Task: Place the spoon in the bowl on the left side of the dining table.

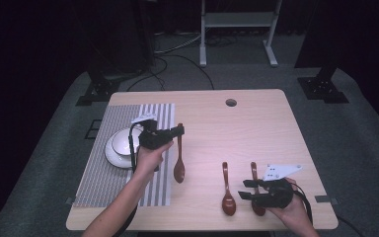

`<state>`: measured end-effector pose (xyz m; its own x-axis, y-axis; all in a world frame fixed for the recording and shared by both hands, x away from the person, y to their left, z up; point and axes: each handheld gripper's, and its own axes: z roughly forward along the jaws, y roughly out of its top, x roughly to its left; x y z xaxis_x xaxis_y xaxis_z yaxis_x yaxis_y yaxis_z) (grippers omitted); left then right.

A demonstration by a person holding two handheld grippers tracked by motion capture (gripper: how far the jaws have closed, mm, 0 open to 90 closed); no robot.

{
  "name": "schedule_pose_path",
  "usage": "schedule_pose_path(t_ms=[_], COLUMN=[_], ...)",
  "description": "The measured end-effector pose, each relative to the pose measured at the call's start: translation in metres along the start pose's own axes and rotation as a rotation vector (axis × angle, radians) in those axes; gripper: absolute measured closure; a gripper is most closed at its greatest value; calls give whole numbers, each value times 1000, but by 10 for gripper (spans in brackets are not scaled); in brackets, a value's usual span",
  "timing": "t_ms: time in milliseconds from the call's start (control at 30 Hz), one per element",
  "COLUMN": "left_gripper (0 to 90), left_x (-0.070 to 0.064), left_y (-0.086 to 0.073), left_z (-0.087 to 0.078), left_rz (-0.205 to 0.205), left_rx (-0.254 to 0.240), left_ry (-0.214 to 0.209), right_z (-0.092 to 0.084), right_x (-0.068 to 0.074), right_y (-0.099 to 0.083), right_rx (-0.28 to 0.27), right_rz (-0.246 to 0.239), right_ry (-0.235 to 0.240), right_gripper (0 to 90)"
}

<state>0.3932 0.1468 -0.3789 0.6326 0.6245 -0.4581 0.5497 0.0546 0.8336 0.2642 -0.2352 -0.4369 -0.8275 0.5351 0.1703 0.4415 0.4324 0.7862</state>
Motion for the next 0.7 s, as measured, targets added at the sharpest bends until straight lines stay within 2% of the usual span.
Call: schedule_pose_path(t_ms=[167,467,700], left_gripper=[839,839,840], left_x=[3,16,21], left_y=[12,28,32], left_z=[-7,-18,-24], left_rz=[18,15,11], left_rx=[-14,-37,-49], left_ry=[20,83,91], right_z=[-1,-9,-15], right_x=[-1,-3,-4], right_y=[1,2,1], right_rx=[9,-7,-16], right_rz=[-3,-3,9], right_ry=[-10,-27,-36], right_gripper=[515,514,512])
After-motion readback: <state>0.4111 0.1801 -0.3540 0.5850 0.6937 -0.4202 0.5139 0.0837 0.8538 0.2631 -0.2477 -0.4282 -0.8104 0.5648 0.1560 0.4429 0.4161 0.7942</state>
